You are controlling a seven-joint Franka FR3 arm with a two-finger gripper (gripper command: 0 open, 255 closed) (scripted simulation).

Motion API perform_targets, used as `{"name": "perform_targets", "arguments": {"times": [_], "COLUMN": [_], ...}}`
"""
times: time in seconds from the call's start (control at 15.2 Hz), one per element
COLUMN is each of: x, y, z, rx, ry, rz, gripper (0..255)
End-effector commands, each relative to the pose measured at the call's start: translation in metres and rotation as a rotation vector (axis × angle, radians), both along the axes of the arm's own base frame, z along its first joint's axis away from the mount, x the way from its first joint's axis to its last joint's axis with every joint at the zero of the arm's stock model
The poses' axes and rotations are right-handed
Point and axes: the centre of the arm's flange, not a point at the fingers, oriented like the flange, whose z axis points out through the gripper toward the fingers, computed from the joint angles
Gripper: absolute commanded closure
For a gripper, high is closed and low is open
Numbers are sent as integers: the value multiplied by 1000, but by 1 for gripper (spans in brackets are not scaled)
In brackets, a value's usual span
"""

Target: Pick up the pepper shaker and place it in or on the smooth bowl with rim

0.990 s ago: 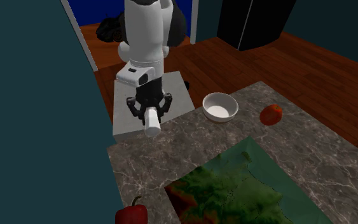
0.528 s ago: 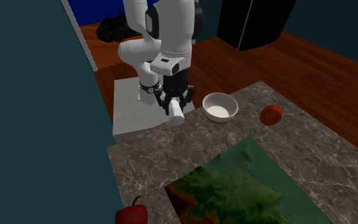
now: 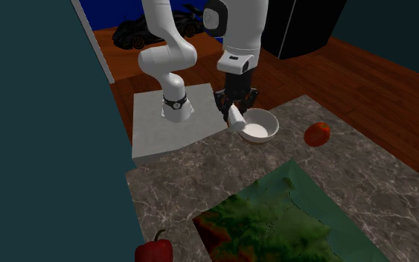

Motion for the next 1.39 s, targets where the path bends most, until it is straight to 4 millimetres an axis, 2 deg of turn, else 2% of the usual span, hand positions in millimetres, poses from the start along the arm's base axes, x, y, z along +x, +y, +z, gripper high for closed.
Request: {"name": "perform_targets", "arguments": {"times": [0.0, 0.46, 0.53, 1.32], "x": [-7, -32, -34, -34], "y": [24, 113, 118, 118], "z": [-1, -1, -1, -64], "rx": [0, 0, 0, 0], "ry": [0, 0, 0, 0], "rz": [-2, -2, -2, -2], "gripper": [255, 255, 255, 255]}}
